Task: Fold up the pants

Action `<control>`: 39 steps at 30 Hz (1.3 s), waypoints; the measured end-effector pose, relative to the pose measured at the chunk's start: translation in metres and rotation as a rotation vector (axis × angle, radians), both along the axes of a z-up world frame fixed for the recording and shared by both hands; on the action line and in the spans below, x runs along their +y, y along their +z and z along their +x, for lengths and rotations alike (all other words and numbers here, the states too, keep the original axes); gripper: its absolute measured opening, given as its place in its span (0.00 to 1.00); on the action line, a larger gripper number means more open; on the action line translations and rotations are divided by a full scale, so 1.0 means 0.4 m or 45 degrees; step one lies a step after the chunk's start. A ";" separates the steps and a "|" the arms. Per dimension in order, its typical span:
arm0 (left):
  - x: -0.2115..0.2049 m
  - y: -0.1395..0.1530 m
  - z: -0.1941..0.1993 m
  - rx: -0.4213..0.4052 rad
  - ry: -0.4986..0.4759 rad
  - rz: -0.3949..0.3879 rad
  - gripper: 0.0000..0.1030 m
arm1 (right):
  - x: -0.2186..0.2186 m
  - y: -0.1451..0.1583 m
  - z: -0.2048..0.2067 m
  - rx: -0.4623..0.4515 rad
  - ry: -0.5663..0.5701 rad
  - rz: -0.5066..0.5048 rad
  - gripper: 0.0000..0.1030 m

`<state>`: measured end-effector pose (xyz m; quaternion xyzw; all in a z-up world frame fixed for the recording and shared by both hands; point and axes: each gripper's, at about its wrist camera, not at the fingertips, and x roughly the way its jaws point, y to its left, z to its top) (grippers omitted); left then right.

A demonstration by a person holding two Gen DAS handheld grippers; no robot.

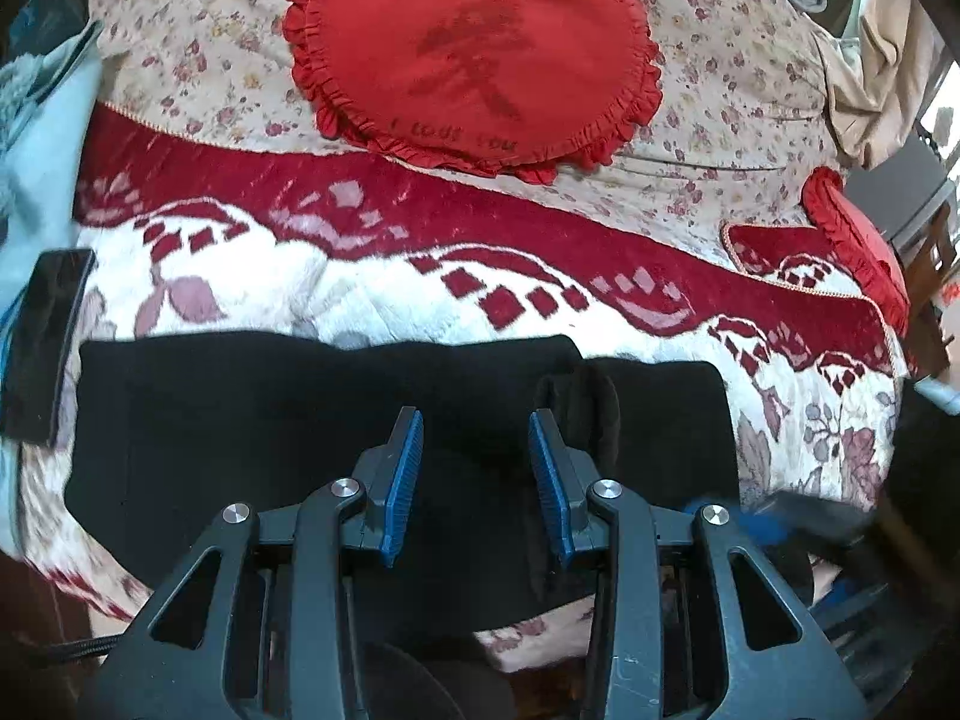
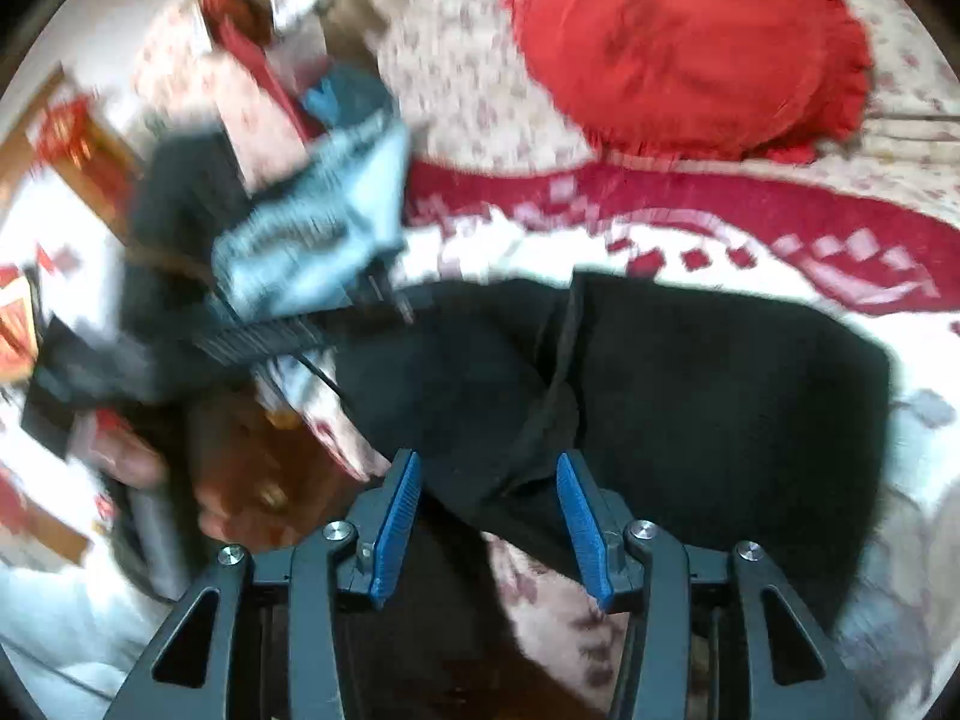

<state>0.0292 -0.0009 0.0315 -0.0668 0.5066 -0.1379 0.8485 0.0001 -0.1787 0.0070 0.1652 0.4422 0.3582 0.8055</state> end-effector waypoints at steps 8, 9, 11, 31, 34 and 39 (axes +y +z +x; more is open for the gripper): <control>-0.096 -0.050 -0.006 -0.005 -0.005 0.113 0.39 | -0.121 0.021 0.032 -0.047 -0.312 -0.313 0.42; -0.103 -0.059 -0.003 -0.004 0.005 0.140 0.39 | -0.118 0.012 0.059 -0.030 -0.321 -0.316 0.41; -0.112 -0.077 0.004 0.004 0.035 0.182 0.39 | -0.103 -0.003 0.090 -0.010 -0.325 -0.367 0.40; -0.117 -0.096 -0.036 -0.158 0.127 0.244 0.39 | -0.079 -0.023 0.021 -0.001 -0.289 -0.489 0.40; -0.122 -0.102 -0.049 -0.204 0.128 0.272 0.40 | -0.077 -0.060 0.022 0.046 -0.280 -0.520 0.41; -0.127 -0.106 -0.054 -0.240 0.132 0.299 0.44 | -0.073 -0.054 0.021 0.044 -0.268 -0.531 0.41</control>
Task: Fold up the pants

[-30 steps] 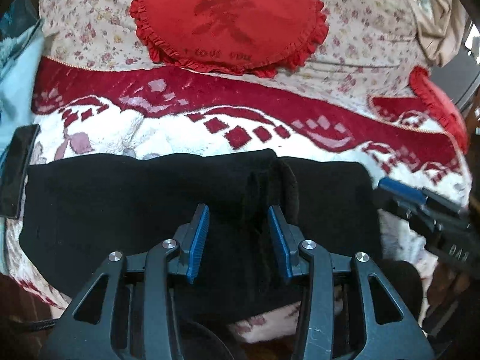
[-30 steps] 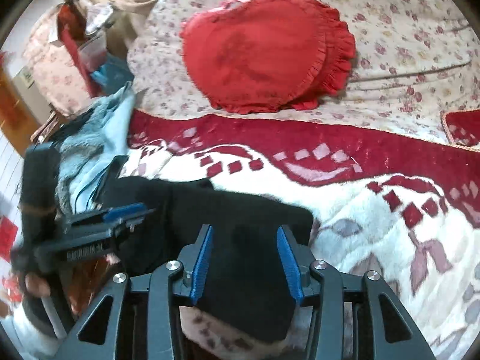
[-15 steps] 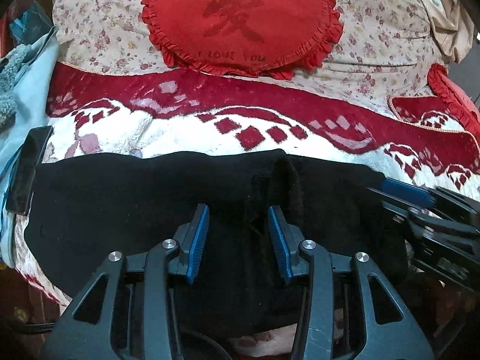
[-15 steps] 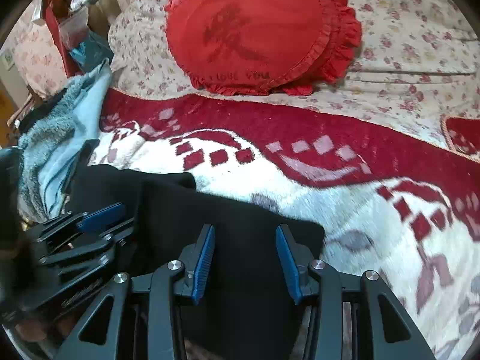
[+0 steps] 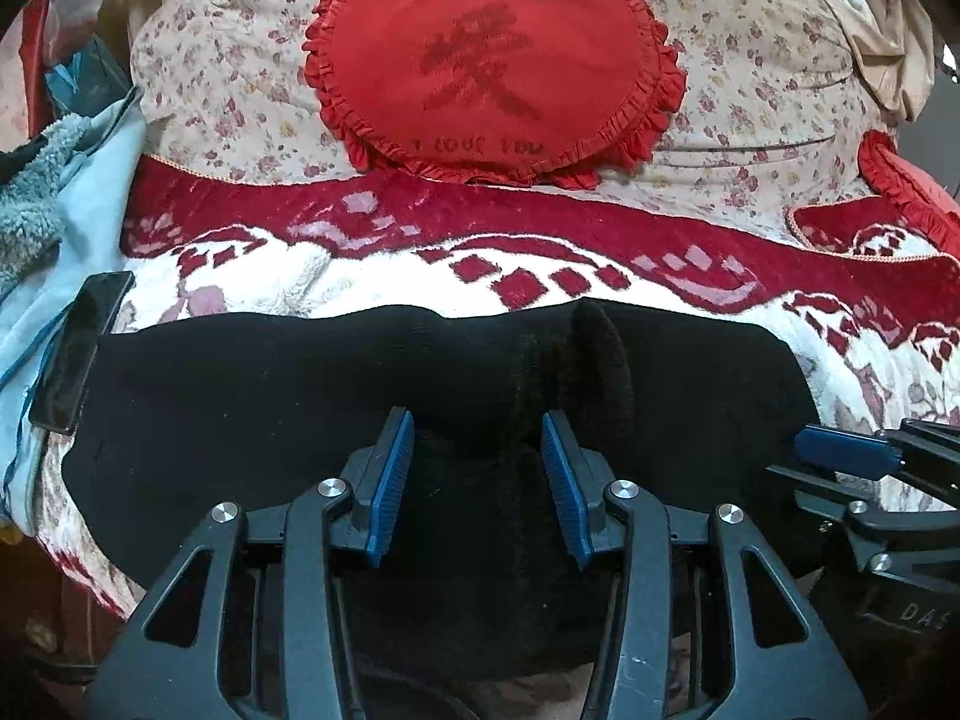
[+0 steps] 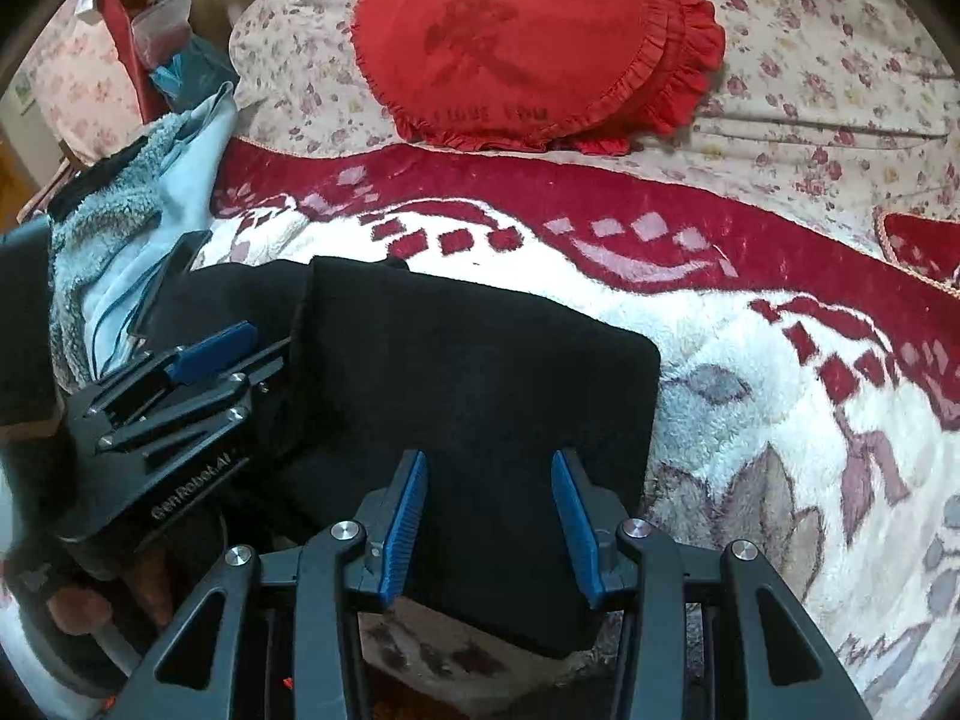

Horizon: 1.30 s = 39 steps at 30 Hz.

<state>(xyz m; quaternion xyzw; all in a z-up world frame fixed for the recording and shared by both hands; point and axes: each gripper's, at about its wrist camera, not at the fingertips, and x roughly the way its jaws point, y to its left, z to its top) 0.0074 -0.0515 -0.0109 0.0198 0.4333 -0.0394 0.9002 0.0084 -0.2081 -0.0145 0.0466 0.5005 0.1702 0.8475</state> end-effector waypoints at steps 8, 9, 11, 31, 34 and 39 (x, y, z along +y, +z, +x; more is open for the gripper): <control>0.005 -0.003 0.000 -0.005 0.008 -0.013 0.46 | -0.001 -0.009 -0.002 0.007 -0.011 0.018 0.42; 0.005 -0.003 0.000 -0.005 0.008 -0.014 0.46 | 0.001 -0.010 -0.002 0.008 -0.010 0.017 0.43; 0.005 -0.003 -0.001 -0.006 0.008 -0.013 0.46 | 0.000 -0.012 -0.002 0.010 -0.011 0.021 0.43; 0.004 -0.005 -0.001 -0.008 0.014 0.002 0.49 | 0.004 -0.023 -0.003 0.024 0.023 0.093 0.60; 0.005 -0.006 -0.001 -0.009 0.017 0.005 0.50 | 0.010 -0.023 -0.004 0.018 0.032 0.085 0.62; 0.007 -0.007 -0.001 -0.009 0.018 0.006 0.51 | 0.010 -0.025 -0.005 0.015 0.035 0.106 0.67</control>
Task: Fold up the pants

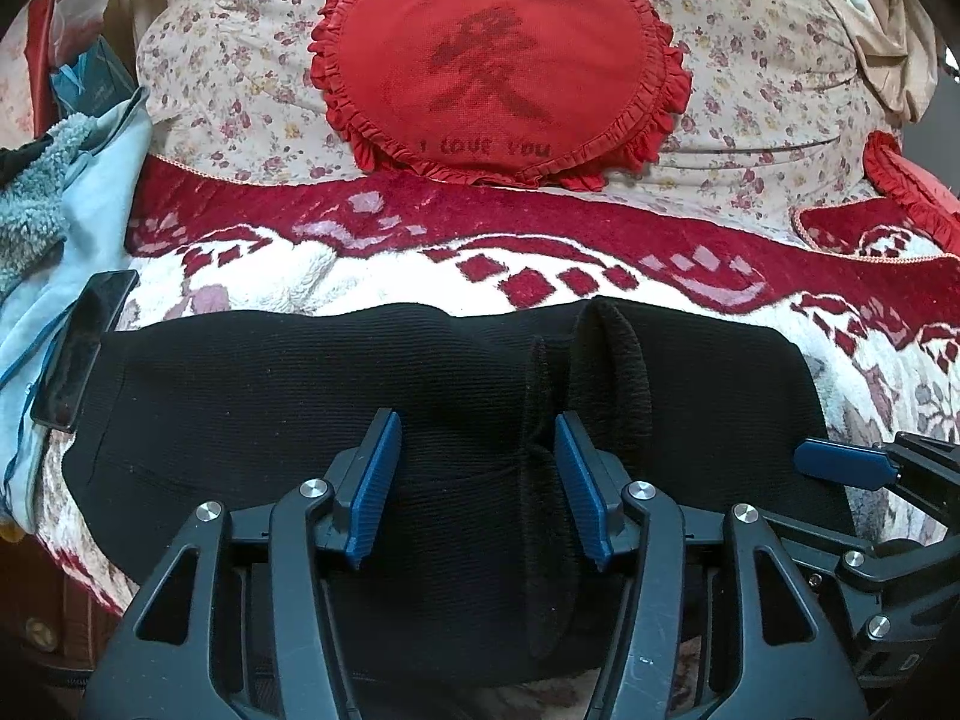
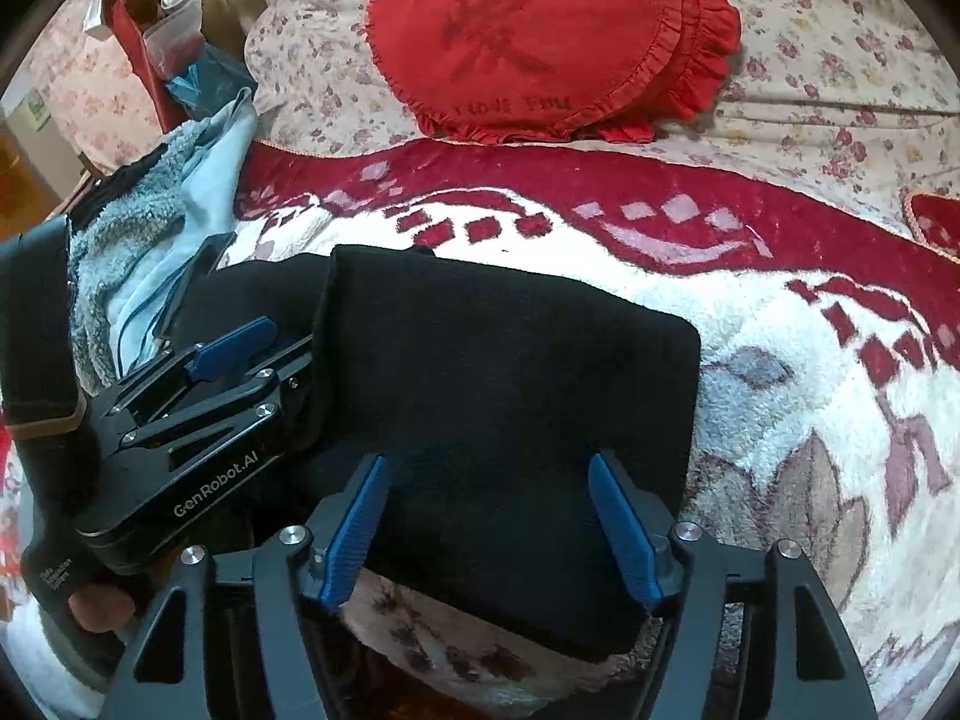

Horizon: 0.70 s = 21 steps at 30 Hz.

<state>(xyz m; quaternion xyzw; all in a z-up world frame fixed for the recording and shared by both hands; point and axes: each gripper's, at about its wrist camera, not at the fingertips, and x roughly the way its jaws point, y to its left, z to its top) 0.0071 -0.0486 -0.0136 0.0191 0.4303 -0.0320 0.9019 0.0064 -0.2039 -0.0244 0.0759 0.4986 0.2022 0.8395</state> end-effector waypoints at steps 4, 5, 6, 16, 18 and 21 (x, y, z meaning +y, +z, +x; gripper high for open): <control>0.004 0.002 0.000 -0.002 -0.002 -0.003 0.51 | 0.002 0.004 -0.004 -0.008 0.001 -0.017 0.67; 0.002 0.003 -0.003 -0.003 -0.001 -0.005 0.51 | 0.005 0.007 -0.008 -0.013 -0.002 -0.029 0.67; 0.004 0.006 -0.006 -0.004 -0.003 -0.008 0.51 | 0.009 0.009 -0.013 -0.016 -0.005 -0.045 0.66; 0.056 0.041 -0.067 -0.002 0.047 0.028 0.51 | 0.006 0.065 -0.070 -0.036 0.005 -0.083 0.66; 0.070 0.055 -0.075 -0.011 0.066 0.038 0.51 | 0.009 0.084 -0.075 -0.068 0.002 -0.086 0.66; 0.094 0.075 -0.083 -0.019 0.092 0.045 0.51 | 0.016 0.110 -0.074 -0.130 -0.011 -0.069 0.59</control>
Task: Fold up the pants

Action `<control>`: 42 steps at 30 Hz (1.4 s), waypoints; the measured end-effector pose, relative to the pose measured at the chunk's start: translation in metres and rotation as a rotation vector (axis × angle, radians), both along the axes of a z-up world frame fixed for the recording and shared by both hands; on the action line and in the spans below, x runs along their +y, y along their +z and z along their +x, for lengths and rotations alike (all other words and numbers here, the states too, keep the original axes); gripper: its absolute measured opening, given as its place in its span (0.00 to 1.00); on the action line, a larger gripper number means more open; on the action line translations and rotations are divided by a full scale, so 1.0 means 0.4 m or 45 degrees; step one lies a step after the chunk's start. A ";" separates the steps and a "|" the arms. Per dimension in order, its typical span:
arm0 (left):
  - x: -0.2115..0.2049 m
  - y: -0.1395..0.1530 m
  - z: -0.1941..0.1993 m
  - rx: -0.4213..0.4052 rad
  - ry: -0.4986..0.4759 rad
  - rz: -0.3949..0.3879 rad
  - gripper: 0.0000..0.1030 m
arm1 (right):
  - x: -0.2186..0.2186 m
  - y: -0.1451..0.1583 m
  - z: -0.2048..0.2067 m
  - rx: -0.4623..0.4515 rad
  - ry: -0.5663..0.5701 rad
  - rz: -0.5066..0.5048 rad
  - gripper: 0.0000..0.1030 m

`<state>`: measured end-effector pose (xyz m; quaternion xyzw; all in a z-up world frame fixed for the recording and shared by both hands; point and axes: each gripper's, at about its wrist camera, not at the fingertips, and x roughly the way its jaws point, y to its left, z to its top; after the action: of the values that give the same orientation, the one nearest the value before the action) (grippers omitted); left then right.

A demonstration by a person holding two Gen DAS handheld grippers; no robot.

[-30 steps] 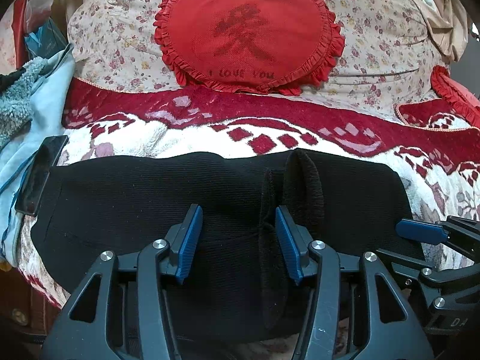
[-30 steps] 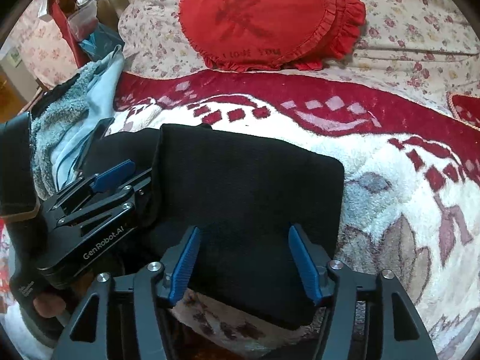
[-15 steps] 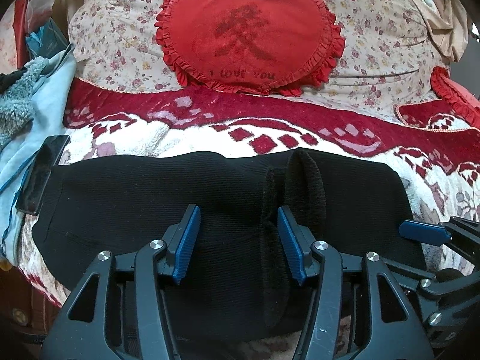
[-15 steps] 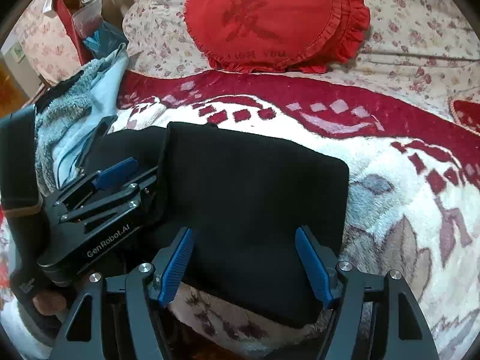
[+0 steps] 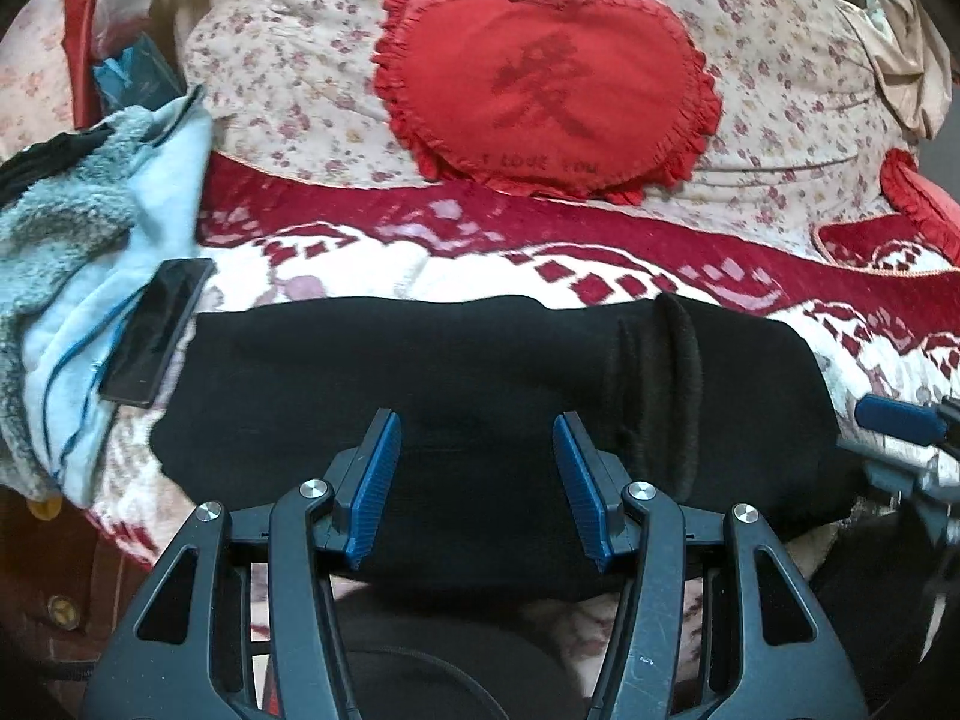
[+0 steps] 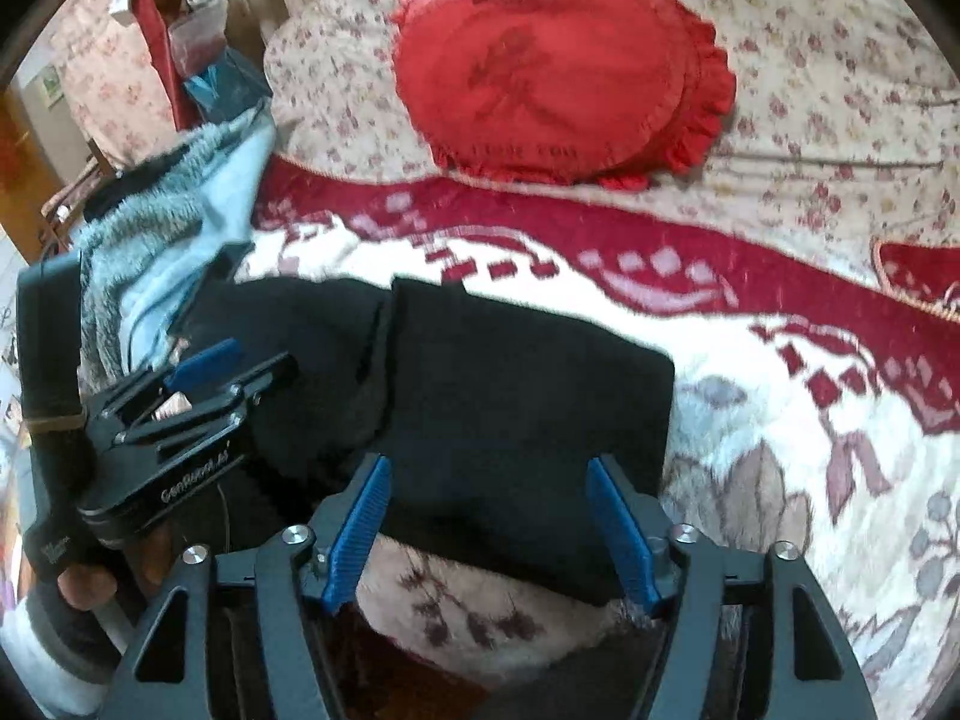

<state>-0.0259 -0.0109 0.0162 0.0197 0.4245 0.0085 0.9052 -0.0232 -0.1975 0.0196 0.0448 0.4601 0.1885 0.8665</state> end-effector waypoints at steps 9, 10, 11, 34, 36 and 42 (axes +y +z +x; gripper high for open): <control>0.099 0.032 -0.009 0.004 0.111 -0.041 0.51 | 0.066 -0.008 0.058 -0.039 0.022 -0.034 0.49; 0.107 0.031 -0.009 0.009 0.122 -0.049 0.51 | 0.073 -0.015 0.062 -0.033 0.029 -0.040 0.48; 0.120 0.029 -0.008 0.016 0.137 -0.059 0.51 | 0.084 -0.025 0.068 -0.020 0.040 -0.049 0.48; 0.303 0.012 -0.041 0.063 0.353 -0.130 0.51 | 0.190 -0.076 0.129 0.040 0.140 -0.174 0.50; 0.315 0.010 -0.042 0.067 0.365 -0.135 0.51 | 0.192 -0.062 0.130 0.026 0.146 -0.158 0.50; 0.344 0.000 -0.050 0.080 0.398 -0.171 0.54 | 0.216 -0.020 0.132 -0.004 0.185 -0.072 0.50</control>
<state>-0.0458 0.1267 0.0163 -0.1069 0.4500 0.1199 0.8784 0.0297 -0.1111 0.0116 -0.0136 0.4658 0.2380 0.8522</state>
